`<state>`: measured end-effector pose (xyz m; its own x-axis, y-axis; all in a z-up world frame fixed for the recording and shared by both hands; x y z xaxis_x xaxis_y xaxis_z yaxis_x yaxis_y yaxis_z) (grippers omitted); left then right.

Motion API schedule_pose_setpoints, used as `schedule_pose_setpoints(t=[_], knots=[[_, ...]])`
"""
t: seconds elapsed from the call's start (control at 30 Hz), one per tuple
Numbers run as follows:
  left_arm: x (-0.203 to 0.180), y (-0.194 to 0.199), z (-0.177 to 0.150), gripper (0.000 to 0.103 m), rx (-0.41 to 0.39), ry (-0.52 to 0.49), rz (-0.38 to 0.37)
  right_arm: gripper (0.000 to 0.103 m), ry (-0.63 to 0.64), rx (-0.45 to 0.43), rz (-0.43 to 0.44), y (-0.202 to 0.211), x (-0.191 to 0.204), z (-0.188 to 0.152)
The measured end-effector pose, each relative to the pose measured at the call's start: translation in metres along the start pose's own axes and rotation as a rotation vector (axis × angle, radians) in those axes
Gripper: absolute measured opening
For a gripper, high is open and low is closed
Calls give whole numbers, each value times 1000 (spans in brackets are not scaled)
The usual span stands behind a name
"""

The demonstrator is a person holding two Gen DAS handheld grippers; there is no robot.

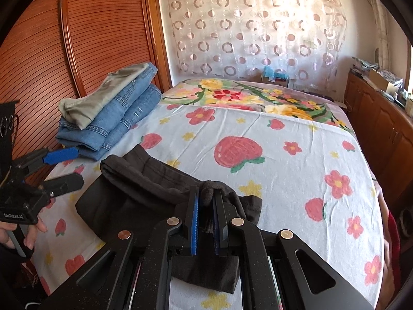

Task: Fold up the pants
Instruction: 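Open both grippers and release the folded shorts, then close both grippers on the folded edge of the shorts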

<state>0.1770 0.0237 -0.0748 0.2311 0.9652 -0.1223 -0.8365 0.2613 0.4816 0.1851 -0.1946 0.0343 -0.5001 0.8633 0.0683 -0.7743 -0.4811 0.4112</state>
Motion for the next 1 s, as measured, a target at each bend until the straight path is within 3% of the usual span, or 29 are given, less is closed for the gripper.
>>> schedule_pose_setpoints(t=[0.27,0.47,0.73,0.8,0.93,1.0], knots=[[6,-3,-14,81,42,15,18,29,-8,5,-47,2,-12,2],[8,2,-23,81,52,23,23,30,-17,2,-38,22,-17,-4],[8,1,-38,81,80,46,-8,30,-25,88,-6,31,-17,-41],[5,2,-40,76,82,52,-41,30,-34,106,0,30,-18,-48],[-3,1,-46,52,108,25,-58,30,-45,129,6,25,-19,-56],[-5,-1,-49,45,119,18,-62,30,-48,139,7,21,-21,-56]])
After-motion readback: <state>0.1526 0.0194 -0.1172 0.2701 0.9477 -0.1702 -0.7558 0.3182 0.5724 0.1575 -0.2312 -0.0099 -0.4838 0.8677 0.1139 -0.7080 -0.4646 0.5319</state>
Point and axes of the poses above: each gripper's, at about its wrist camera, not at the fingertips, and y roughly against the way its jaws point, x to its left, z to its top, the point moved 4 cm from there along -y, roughly the way its jaws point, and after that the axes turned 9 degrees about -x, right-handed, at the moved point
